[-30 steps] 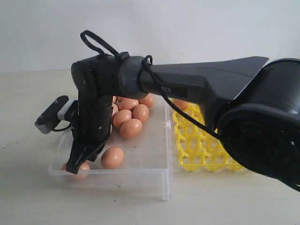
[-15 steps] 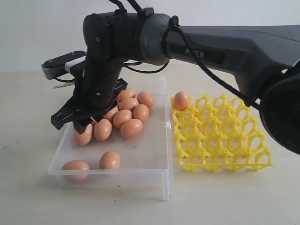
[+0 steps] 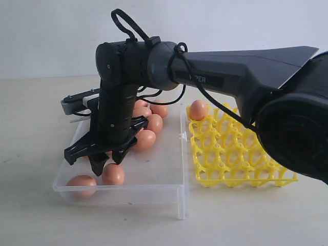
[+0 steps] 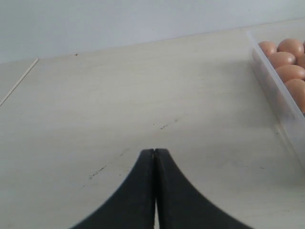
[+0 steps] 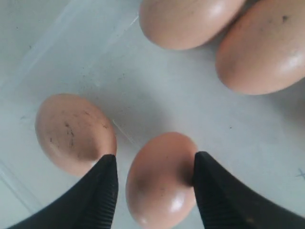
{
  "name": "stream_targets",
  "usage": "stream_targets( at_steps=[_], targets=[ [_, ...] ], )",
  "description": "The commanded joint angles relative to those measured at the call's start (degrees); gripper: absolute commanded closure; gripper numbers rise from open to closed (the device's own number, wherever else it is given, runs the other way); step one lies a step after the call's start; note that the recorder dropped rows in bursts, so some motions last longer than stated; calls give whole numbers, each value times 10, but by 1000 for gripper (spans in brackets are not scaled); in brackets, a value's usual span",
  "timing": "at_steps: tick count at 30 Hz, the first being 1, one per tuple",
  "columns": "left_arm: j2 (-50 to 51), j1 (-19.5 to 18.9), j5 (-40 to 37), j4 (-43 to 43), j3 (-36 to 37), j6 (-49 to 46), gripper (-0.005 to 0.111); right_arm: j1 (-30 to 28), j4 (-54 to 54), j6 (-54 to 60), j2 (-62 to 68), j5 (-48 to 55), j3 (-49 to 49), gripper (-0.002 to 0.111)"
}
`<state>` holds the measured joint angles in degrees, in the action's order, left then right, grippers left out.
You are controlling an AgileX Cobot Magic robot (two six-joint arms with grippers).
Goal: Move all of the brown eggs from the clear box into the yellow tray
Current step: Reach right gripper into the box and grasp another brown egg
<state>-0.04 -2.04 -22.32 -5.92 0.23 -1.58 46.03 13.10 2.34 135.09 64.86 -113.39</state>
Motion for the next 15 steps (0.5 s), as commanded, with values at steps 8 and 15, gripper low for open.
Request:
stream_targets(
  at_steps=[8,15],
  targets=[
    [0,3,5,1,-2,3,107,0,-1,6,43,9,-1,60],
    [0,3,5,1,-2,3,107,0,5,6,62,-14,-1,61]
  ],
)
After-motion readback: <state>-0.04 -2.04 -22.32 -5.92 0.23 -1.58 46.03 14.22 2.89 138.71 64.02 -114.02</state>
